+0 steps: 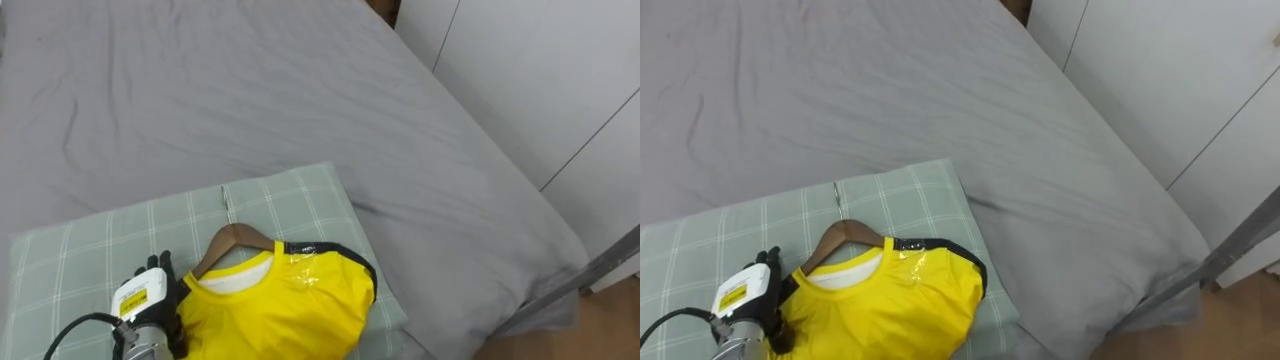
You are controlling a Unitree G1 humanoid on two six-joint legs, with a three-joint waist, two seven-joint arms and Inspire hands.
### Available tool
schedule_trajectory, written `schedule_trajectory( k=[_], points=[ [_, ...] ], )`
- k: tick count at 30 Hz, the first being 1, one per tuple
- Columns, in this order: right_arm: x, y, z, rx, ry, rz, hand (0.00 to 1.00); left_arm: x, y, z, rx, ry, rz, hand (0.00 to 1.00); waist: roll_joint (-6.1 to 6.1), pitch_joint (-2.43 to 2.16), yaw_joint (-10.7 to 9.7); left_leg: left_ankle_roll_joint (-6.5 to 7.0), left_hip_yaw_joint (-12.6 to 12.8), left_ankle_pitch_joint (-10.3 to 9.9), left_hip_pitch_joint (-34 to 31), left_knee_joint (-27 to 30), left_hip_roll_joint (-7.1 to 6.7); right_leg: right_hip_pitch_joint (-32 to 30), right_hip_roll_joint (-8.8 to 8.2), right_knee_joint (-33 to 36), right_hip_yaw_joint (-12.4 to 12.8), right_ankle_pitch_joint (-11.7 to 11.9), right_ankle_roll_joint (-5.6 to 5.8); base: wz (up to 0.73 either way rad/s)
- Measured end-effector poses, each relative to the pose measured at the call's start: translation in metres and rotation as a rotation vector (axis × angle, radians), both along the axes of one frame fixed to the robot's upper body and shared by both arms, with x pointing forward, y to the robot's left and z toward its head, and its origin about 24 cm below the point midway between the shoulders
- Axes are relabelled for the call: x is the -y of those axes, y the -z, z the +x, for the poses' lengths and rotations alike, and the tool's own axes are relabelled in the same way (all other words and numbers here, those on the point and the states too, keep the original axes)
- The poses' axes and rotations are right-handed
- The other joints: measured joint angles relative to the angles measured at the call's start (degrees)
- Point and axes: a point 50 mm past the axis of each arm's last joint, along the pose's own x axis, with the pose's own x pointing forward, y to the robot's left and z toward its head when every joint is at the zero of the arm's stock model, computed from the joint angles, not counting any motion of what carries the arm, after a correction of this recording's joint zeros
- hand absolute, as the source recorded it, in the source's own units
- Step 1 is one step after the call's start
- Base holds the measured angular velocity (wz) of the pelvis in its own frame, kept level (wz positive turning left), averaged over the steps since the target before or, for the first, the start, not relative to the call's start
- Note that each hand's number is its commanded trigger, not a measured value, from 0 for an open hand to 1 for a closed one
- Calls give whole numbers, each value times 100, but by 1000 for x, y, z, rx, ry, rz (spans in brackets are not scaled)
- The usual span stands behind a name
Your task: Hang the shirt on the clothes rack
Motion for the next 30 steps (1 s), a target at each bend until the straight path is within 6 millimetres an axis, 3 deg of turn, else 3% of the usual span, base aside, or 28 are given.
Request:
schedule_trajectory(
  k=[14, 26, 27, 28, 30],
  points=[
    [1, -1, 7, 31, 34, -18, 0, 2, 8, -5, -101, 6, -43, 0, 105, 55, 18, 0, 17, 1, -129, 42, 6, -149, -10, 46, -2, 23, -12, 0],
    [3, -2, 8, 30, 32, -16, 0, 0, 11, -8, -155, -11, -70, 2, 140, 36, 14, 0, 146, 1, -82, 63, 0, -154, -20, 92, 26, 25, -8, -1],
    [3, -2, 8, 30, 32, -16, 0, 0, 11, -8, -160, -11, -73, 13, 143, 34, 13, 0, 170, 1, -78, 64, 0, -154, -21, 96, 33, 25, -8, -3],
    [3, -2, 8, 30, 32, -16, 0, 0, 11, -8, -162, -10, -73, 47, 144, 34, 12, 0, 174, 1, -74, 66, -1, -154, -22, 97, 37, 25, -8, 0],
    [3, -2, 8, 29, 32, -15, 0, 0, 11, -8, -163, -10, -74, 74, 144, 34, 12, 0, 175, 1, -72, 73, -3, -154, -25, 102, 38, 25, -8, 0]
  ],
)
